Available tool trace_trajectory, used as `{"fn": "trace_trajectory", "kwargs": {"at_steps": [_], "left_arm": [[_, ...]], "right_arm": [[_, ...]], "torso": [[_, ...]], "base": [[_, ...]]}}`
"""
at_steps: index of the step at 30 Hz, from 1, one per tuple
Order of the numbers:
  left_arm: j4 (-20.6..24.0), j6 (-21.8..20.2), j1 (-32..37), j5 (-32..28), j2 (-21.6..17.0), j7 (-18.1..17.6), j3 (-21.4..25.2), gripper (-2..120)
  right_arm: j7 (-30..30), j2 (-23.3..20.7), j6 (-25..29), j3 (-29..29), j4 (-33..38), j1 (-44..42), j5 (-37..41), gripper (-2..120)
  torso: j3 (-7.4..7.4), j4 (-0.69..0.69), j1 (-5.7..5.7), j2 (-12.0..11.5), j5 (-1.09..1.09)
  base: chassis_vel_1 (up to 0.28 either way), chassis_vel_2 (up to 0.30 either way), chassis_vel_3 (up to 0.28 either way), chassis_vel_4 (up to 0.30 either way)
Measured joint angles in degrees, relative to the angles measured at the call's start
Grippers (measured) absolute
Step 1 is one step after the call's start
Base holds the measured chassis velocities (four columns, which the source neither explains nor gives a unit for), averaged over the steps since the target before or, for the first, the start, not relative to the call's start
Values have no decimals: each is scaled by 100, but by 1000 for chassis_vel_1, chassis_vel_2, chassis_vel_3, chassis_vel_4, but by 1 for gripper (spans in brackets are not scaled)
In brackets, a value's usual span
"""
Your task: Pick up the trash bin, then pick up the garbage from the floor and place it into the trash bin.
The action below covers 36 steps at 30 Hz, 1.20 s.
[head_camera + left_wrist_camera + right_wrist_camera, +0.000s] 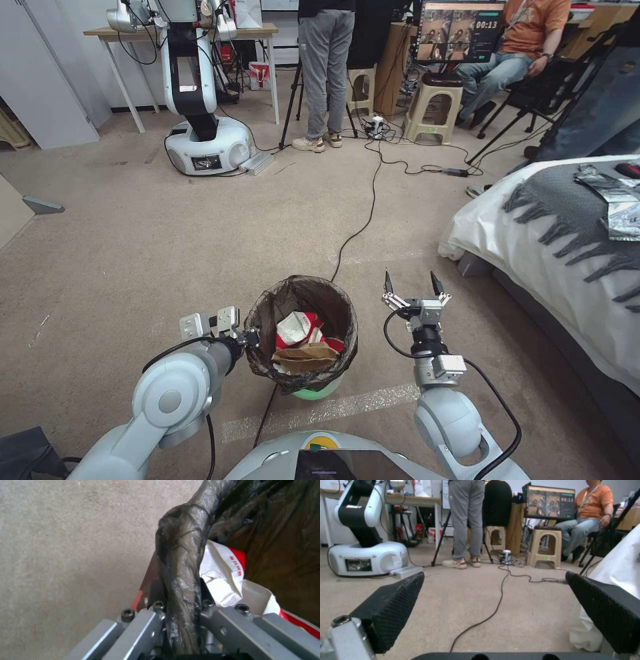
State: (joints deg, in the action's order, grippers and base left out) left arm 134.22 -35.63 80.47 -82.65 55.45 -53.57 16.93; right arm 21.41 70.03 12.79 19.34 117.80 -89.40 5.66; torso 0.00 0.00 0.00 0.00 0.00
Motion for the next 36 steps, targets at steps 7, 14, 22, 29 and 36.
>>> {"fn": "trace_trajectory", "kwargs": {"at_steps": [7, 14, 22, 29, 36], "left_arm": [[-386, -38, -421, -123, 54, -56, -161, 2], [-691, -69, -573, -127, 93, -37, -227, 2], [-966, -78, -683, -22, 210, -2, -312, 2], [-1053, -132, -683, 48, 268, 30, -315, 2], [-1058, -177, -686, 45, 304, 33, -313, 6]], "right_arm": [[9, 51, -1, -8, 3, 0, -23, 100], [17, 47, -1, -10, 4, 15, -21, 100], [20, 39, -2, -52, -31, 66, -3, 100], [22, 12, -1, -114, -81, 106, 5, 100], [23, 5, 1, -137, -102, 143, 19, 100]], "torso": [[0, -1, 0, 0, 0], [0, 0, 0, 0, 0], [0, 0, 0, 0, 0], [0, 0, 0, 0, 0], [0, 0, 0, 0, 0]], "base": [[0, 0, 0, 0], [0, 0, 0, 0], [0, 0, 0, 0], [0, 0, 0, 0], [0, 0, 0, 0]]}}
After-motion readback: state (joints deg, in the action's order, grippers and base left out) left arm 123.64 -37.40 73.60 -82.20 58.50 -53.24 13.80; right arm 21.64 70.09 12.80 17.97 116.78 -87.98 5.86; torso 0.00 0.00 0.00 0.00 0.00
